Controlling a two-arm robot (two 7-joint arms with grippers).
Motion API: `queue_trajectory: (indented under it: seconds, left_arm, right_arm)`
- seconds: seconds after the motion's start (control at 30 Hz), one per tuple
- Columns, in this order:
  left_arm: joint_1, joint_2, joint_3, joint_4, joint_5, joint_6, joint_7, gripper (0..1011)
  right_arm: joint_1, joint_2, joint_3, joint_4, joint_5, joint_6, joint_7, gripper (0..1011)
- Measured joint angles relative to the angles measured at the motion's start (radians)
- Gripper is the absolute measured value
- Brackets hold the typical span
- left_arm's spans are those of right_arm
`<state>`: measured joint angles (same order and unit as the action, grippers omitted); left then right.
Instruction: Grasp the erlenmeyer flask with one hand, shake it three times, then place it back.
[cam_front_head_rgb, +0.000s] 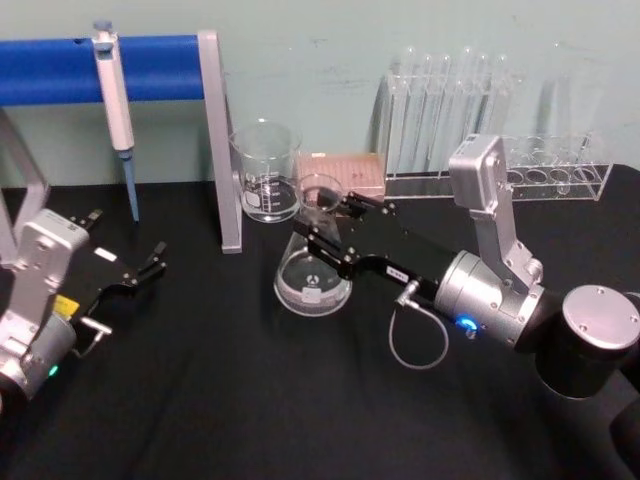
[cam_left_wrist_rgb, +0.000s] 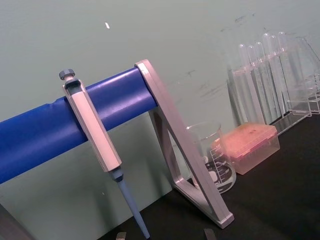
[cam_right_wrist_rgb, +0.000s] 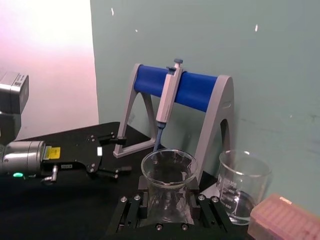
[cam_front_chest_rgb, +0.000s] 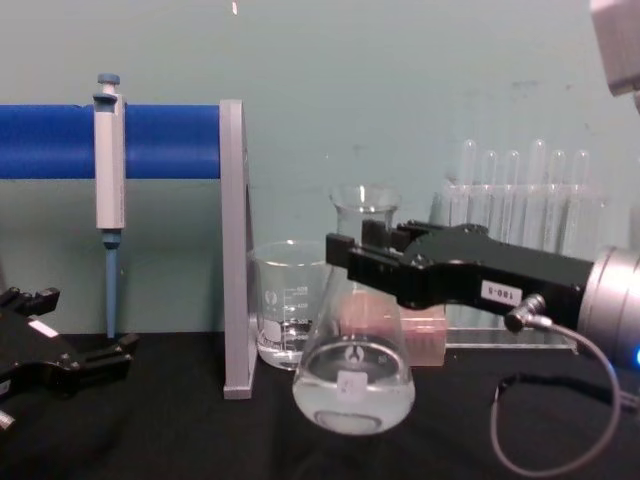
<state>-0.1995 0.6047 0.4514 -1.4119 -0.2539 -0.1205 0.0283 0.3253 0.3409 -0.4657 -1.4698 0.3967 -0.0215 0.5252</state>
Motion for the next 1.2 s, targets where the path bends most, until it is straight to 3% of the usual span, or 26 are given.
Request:
queue_trajectory:
  seconds: [1.2]
  left_arm:
    - [0.000,0.000,0.000,0.000,0.000,0.000,0.000,1001]
  right_arm:
    - [0.030,0.047,-0.074,0.133,0.054,-0.040,0.116,449]
